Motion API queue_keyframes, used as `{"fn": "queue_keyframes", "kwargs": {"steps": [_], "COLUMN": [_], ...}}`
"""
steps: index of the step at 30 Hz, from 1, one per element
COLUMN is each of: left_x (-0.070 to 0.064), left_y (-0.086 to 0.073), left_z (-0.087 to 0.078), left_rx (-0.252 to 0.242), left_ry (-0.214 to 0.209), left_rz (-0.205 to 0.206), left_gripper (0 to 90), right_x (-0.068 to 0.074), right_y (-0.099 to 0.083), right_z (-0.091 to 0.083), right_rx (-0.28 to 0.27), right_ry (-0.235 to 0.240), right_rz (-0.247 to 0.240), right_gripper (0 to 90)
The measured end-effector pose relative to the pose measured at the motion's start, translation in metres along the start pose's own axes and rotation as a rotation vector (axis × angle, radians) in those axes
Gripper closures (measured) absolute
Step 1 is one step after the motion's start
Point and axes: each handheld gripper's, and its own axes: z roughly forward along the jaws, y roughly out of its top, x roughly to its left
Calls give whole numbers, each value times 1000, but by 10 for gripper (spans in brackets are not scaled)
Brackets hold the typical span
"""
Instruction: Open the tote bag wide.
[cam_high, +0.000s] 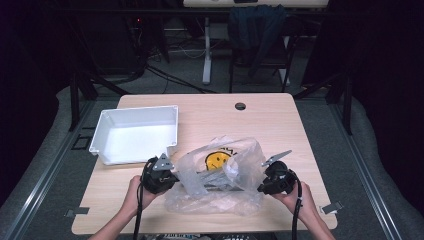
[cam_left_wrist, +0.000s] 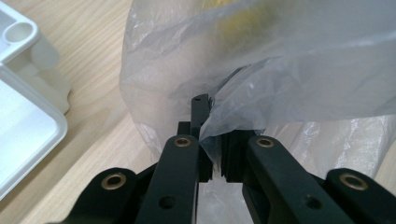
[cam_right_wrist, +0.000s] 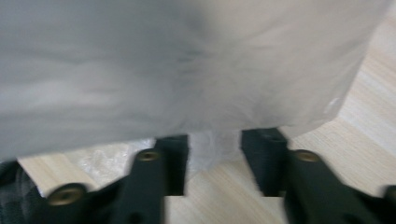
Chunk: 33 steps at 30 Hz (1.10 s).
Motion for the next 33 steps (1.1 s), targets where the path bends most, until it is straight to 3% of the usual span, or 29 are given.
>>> {"fn": "queue_keyframes", "kwargs": {"steps": [3,5,6,10,14,17,21,24,28,33], "left_x": [3,3,4,5,4,3,2,3,5,7], "left_y": [-2,-2,-3,-3,-3,-3,-3,-4,-8,-12], "left_z": [-2,-3,-3,-3,-3,-2,-2,-5,-11,-17], "left_rx": [-4,-7,-8,-12,-6,-10,-7,-12,-16,-33], "left_ry": [-9,-7,-14,-22,-31,-31,-41,-47,-64,-80], "left_rz": [-23,-28,-37,-48,-47,-46,-44,-48,-61,-92], "left_gripper": [869,870,871,870,870,872,874,876,879,879], "right_x": [7,10,15,28,41,47,45,41,37,36], "right_y": [0,0,1,3,8,12,21,24,18,6], "right_z": [-12,-15,-21,-27,-29,-27,-20,-18,-29,-44], "right_rx": [-50,-76,-93,-138,-168,-192,-210,-227,-259,-286], "right_ry": [-15,-24,-34,-50,-102,-139,-187,-160,-92,-59], "right_rz": [-31,-39,-67,-105,-145,-143,-124,-117,-75,-39], "right_gripper": [415,396,356,299,301,373,678,869,900,900]}}
